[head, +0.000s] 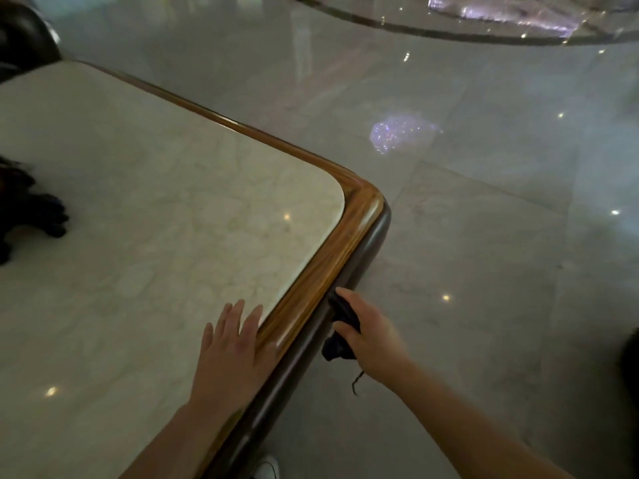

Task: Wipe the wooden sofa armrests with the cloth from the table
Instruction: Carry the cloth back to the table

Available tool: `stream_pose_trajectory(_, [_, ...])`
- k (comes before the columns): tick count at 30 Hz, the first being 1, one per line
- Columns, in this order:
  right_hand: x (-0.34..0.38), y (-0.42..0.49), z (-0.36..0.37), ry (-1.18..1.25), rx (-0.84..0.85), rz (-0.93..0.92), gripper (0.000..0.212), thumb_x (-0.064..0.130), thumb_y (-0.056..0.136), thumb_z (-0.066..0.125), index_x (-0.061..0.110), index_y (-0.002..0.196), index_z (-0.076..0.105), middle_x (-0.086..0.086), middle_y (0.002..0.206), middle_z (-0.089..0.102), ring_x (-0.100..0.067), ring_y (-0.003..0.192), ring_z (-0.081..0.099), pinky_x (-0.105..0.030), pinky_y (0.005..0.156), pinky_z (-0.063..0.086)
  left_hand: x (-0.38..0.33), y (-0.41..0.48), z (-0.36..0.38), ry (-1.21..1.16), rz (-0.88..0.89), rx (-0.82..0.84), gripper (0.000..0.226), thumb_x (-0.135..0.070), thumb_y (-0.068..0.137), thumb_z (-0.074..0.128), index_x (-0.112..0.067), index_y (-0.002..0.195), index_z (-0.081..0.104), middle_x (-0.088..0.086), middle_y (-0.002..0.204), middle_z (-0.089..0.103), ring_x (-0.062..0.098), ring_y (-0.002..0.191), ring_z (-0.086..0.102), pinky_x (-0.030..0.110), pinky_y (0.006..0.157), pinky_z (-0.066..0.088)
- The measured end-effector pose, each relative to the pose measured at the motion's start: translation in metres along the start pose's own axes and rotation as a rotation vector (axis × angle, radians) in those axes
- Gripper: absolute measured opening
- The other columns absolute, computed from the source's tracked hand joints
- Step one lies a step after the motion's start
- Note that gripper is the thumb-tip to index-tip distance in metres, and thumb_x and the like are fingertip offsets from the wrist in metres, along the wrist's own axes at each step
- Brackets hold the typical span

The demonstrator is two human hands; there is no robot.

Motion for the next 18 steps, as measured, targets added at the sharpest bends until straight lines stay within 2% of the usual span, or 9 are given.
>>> stream_pose_trajectory(4, [0.025, 0.046, 0.038, -0.017, 0.047, -0.035, 0.051, 0.029, 0.100, 0.058, 0.037, 0.147, 0.040, 0.012, 0.136, 0.057, -0.012, 0.119, 0.057, -0.027, 0.091, 0.044, 0.059, 0.024, 0.015, -0.002, -0.080, 0.025, 0.069, -0.060, 0.095, 0.027, -0.029, 0.155, 0.014, 0.004, 0.165, 0.007, 0.023, 0.152, -0.002, 0.050, 0.121, 0.007])
stream_pose_trajectory(7, [0.044, 0.085, 0.068, -0.051, 0.084, -0.048, 0.048, 0.025, 0.100, 0.058, 0.032, 0.146, 0.042, 0.005, 0.132, 0.059, -0.018, 0.117, 0.058, -0.032, 0.093, 0.047, 0.098, 0.047, 0.035, 0.026, -0.135, 0.080, 0.071, -0.059, 0.096, 0.030, -0.028, 0.156, 0.009, 0.006, 0.166, 0.005, 0.026, 0.152, -0.001, 0.053, 0.120, 0.011])
stream_pose_trajectory(11, [0.062, 0.137, 0.101, -0.098, 0.081, -0.042, 0.048, 0.023, 0.102, 0.056, 0.028, 0.147, 0.041, -0.001, 0.134, 0.058, -0.023, 0.117, 0.059, -0.041, 0.095, 0.051, 0.133, 0.083, 0.061, 0.079, -0.148, 0.149, 0.075, -0.064, 0.094, 0.029, -0.031, 0.155, 0.001, 0.007, 0.165, 0.000, 0.031, 0.151, -0.003, 0.061, 0.115, 0.015])
stream_pose_trajectory(18, [0.070, 0.206, 0.147, -0.118, -0.018, -0.069, 0.050, 0.024, 0.102, 0.055, 0.026, 0.149, 0.039, 0.000, 0.140, 0.054, -0.022, 0.122, 0.057, -0.037, 0.098, 0.049, 0.166, 0.140, 0.091, 0.094, -0.168, 0.236, 0.095, -0.082, 0.080, 0.037, -0.042, 0.149, -0.015, 0.008, 0.162, -0.020, 0.040, 0.147, -0.017, 0.072, 0.108, 0.012])
Point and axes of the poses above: each hand's wrist, its own y-axis towards the middle knuckle, its own z-axis out of the palm, x = y × z, the point moved 3 cm from there along y, towards the middle knuckle
